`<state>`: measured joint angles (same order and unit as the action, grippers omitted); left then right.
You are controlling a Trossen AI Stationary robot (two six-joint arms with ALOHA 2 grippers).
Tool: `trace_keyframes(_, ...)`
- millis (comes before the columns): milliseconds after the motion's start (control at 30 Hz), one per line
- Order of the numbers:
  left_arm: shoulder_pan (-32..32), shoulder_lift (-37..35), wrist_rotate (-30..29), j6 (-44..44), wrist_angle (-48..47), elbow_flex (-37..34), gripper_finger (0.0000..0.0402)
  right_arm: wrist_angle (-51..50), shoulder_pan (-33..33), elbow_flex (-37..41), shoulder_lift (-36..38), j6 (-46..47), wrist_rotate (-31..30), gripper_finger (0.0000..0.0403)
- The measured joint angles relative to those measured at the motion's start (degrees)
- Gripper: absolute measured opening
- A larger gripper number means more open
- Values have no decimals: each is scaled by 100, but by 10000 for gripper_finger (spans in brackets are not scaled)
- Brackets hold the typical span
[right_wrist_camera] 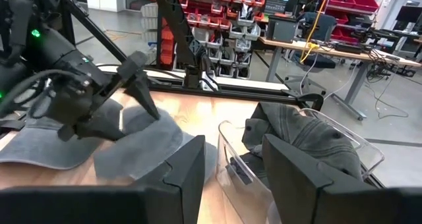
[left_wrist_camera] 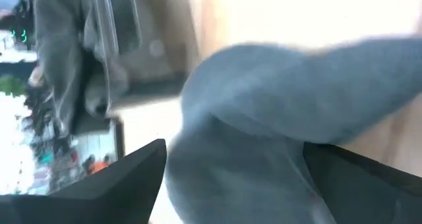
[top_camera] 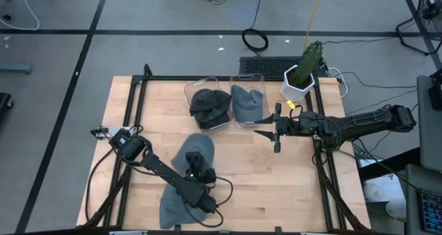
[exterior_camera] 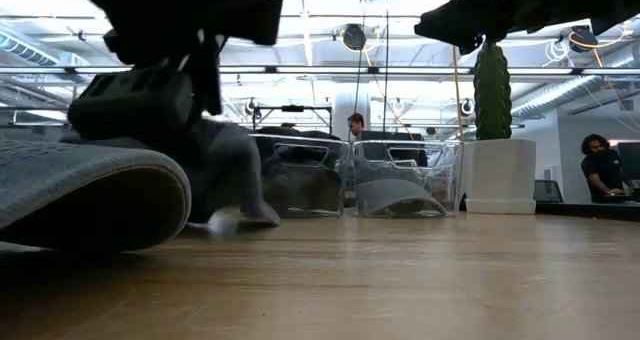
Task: Pick & Place hat
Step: Put the top gray cap into the right transparent bin
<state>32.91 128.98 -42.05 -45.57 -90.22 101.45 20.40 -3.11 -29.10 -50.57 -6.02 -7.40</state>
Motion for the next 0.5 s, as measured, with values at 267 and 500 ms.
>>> trace_keyframes(267,62,-94,-241,17,17,408,365,-32,0,0,0,-22,0,139)
trace_keyframes(500,189,-110,1349,342,19,699,365,-52,0,0,0,13,11,139)
